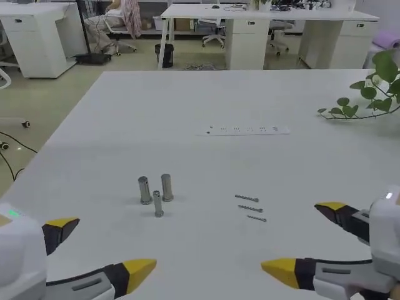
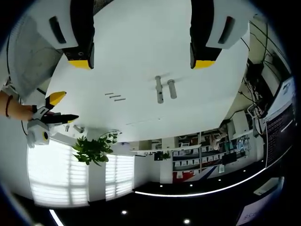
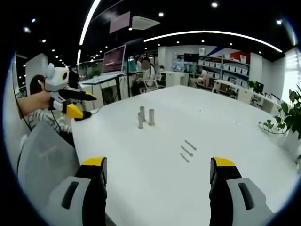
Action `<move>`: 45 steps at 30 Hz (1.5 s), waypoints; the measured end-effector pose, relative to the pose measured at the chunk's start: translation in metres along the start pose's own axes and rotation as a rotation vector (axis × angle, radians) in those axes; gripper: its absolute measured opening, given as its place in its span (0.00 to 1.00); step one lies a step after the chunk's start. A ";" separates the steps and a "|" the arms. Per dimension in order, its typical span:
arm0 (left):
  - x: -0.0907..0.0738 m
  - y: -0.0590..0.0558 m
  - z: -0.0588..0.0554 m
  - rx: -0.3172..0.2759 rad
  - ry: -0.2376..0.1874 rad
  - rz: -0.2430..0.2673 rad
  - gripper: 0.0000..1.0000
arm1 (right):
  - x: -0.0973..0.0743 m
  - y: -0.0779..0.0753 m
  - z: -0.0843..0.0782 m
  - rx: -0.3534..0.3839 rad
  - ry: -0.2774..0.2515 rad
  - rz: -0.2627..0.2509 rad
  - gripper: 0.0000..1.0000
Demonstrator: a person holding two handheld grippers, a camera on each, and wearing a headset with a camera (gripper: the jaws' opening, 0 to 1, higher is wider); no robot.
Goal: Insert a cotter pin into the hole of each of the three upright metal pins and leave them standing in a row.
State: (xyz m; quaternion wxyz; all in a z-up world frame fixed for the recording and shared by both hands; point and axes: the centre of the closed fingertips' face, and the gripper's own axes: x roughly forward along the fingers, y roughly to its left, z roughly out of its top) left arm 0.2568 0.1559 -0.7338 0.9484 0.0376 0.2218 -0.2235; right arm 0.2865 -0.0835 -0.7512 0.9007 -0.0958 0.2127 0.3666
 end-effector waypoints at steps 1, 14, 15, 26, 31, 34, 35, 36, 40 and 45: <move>0.000 0.000 0.000 0.001 0.002 0.000 0.84 | 0.000 0.000 0.000 0.001 -0.001 -0.002 0.92; -0.003 -0.002 0.000 0.008 0.000 -0.004 0.84 | -0.003 0.000 0.003 0.008 -0.019 -0.004 0.92; -0.003 -0.002 0.000 0.008 0.000 -0.003 0.84 | -0.003 0.000 0.003 0.008 -0.020 -0.005 0.92; -0.004 -0.001 -0.001 0.002 -0.004 0.007 0.79 | -0.003 0.000 0.005 0.006 -0.023 -0.002 0.90; -0.003 0.000 -0.001 -0.003 -0.008 0.011 0.77 | -0.002 0.002 0.005 0.006 -0.023 0.003 0.89; -0.003 0.000 -0.002 -0.006 -0.003 0.009 0.77 | -0.003 0.002 0.004 0.005 -0.021 0.009 0.89; -0.003 0.000 -0.002 -0.004 -0.002 0.008 0.76 | -0.003 0.002 0.005 0.003 -0.022 0.009 0.89; -0.003 0.000 -0.003 -0.001 -0.001 0.008 0.76 | -0.004 0.002 0.004 0.005 -0.023 0.010 0.88; -0.003 0.001 -0.002 -0.003 -0.003 0.010 0.75 | -0.004 0.001 0.003 0.007 -0.021 0.012 0.85; -0.003 0.005 0.001 0.003 -0.012 0.019 0.74 | -0.004 0.001 0.003 0.012 -0.027 0.016 0.83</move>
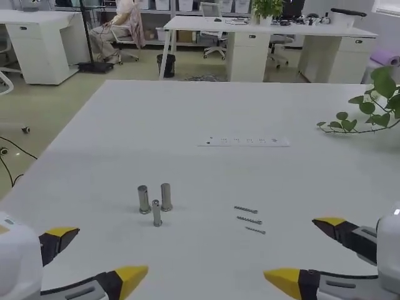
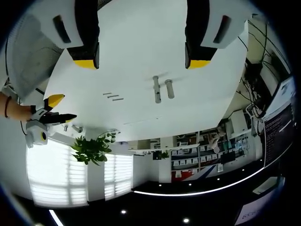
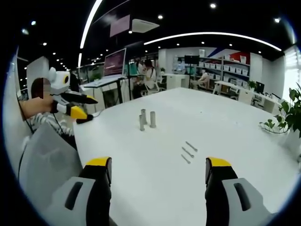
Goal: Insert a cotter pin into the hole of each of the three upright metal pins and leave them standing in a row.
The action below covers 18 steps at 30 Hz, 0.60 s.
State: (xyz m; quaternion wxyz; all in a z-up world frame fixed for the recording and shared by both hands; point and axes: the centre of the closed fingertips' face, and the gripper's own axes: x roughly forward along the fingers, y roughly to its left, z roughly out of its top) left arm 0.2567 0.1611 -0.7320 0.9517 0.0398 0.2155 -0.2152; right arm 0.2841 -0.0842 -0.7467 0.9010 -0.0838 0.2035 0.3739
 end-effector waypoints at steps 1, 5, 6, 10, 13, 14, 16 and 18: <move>0.000 0.001 0.000 0.000 -0.002 0.001 0.73 | 0.000 0.000 0.000 0.000 -0.001 0.001 0.83; 0.000 0.002 0.000 0.000 -0.002 0.001 0.72 | 0.000 -0.001 0.001 0.004 -0.004 0.002 0.82; 0.001 0.002 0.000 0.003 -0.001 0.001 0.72 | 0.000 -0.001 0.001 0.007 -0.007 0.001 0.82; 0.002 0.000 -0.001 0.008 0.002 -0.004 0.69 | -0.001 -0.001 0.001 0.012 -0.010 0.003 0.81; 0.005 0.000 -0.001 0.014 0.001 -0.006 0.67 | -0.001 0.000 0.000 0.018 -0.013 0.007 0.80; 0.006 0.000 -0.001 0.016 0.000 -0.007 0.65 | -0.001 0.000 0.000 0.018 -0.015 0.007 0.80; 0.009 0.000 0.001 0.019 -0.007 -0.010 0.63 | -0.001 0.000 0.000 0.024 -0.018 0.009 0.79; 0.013 0.001 0.003 0.018 -0.013 -0.016 0.61 | -0.001 0.000 0.001 0.027 -0.022 0.010 0.78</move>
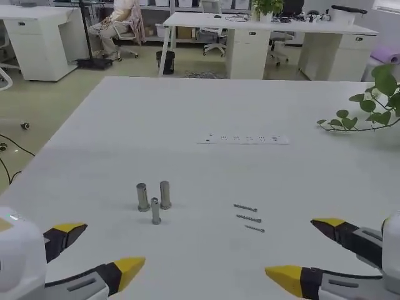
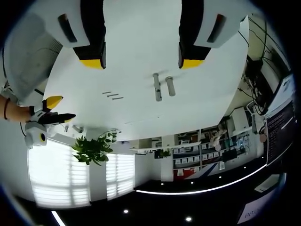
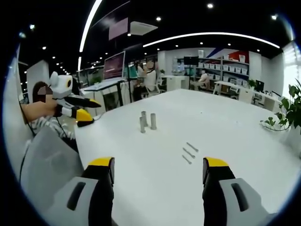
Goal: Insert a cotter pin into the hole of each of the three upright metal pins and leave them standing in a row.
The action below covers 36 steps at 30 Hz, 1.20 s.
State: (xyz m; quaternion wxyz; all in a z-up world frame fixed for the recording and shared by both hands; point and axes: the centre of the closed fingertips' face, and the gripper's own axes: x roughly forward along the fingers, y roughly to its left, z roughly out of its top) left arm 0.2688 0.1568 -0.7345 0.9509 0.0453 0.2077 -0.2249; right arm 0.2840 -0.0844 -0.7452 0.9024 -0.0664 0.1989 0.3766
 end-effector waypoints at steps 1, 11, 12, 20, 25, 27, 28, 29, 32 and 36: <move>0.003 0.001 0.002 -0.001 -0.004 -0.002 0.59 | 0.000 0.000 0.000 0.000 -0.001 0.000 0.77; 0.030 0.019 0.009 -0.007 -0.028 0.000 0.43 | 0.002 -0.001 0.001 0.007 -0.005 0.004 0.71; 0.033 0.020 0.010 -0.007 -0.029 0.003 0.42 | 0.003 -0.001 0.001 0.009 -0.006 0.006 0.71; 0.060 0.027 0.006 0.010 -0.018 0.006 0.34 | 0.008 -0.001 0.000 0.011 0.002 0.020 0.66; 0.075 0.033 0.003 -0.009 -0.019 0.003 0.31 | 0.012 -0.001 0.000 0.011 0.007 0.032 0.64; 0.082 0.036 0.000 -0.018 -0.015 0.003 0.30 | 0.014 -0.001 -0.001 0.011 0.011 0.036 0.64; 0.085 0.037 -0.001 -0.014 -0.013 0.004 0.29 | 0.015 -0.001 -0.002 0.010 0.016 0.037 0.63; 0.086 0.037 -0.002 -0.010 -0.009 0.005 0.29 | 0.016 -0.001 -0.002 0.008 0.019 0.037 0.63; 0.097 0.040 -0.008 -0.003 0.013 0.000 0.27 | 0.017 -0.002 -0.003 0.005 0.024 0.040 0.63; 0.110 0.038 -0.009 0.017 0.021 -0.021 0.26 | 0.021 -0.004 -0.005 0.011 0.028 0.046 0.63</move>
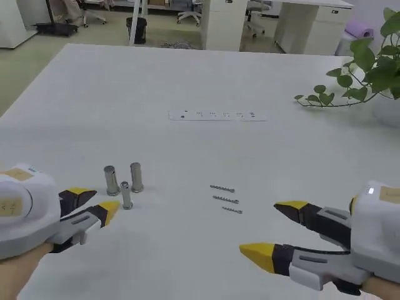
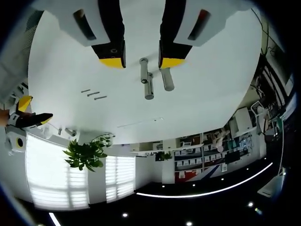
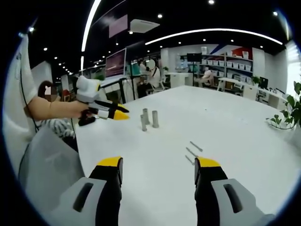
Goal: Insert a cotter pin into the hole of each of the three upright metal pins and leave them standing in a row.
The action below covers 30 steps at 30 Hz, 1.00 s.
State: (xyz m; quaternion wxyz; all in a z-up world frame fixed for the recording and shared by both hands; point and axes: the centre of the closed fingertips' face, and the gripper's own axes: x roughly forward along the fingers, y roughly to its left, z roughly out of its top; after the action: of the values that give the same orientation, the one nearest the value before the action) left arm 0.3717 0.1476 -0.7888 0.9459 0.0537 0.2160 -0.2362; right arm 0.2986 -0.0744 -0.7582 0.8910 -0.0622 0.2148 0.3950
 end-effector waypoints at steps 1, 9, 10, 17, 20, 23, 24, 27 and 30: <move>0.004 0.000 0.000 0.000 0.004 -0.005 0.26 | 0.001 0.000 0.000 -0.001 0.002 0.004 0.63; 0.029 0.003 -0.005 0.001 0.027 -0.027 0.25 | 0.007 -0.004 -0.001 0.008 0.008 -0.002 0.66; 0.032 0.003 -0.006 -0.003 0.029 -0.030 0.25 | 0.008 -0.005 -0.002 0.010 0.008 -0.003 0.66; 0.049 0.006 -0.012 -0.010 0.050 -0.043 0.22 | 0.011 -0.006 -0.003 0.016 0.019 -0.008 0.69; 0.054 0.007 -0.014 -0.001 0.056 -0.047 0.19 | 0.011 -0.009 -0.003 0.020 0.017 -0.012 0.69; 0.058 0.006 -0.016 -0.005 0.059 -0.054 0.15 | 0.012 -0.011 -0.004 0.025 0.018 -0.018 0.69; 0.058 0.004 -0.017 -0.007 0.059 -0.057 0.14 | 0.012 -0.011 -0.004 0.026 0.019 -0.019 0.69; 0.061 0.002 -0.020 0.006 0.067 -0.061 0.11 | 0.013 -0.012 -0.006 0.030 0.021 -0.021 0.68; 0.064 0.002 -0.024 0.026 0.079 -0.052 0.08 | 0.013 -0.012 -0.007 0.033 0.022 -0.022 0.68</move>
State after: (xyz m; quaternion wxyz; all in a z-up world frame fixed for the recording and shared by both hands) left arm 0.4143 0.1268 -0.8379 0.9294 0.0695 0.2512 -0.2613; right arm 0.3131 -0.0756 -0.7708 0.8938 -0.0540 0.2306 0.3809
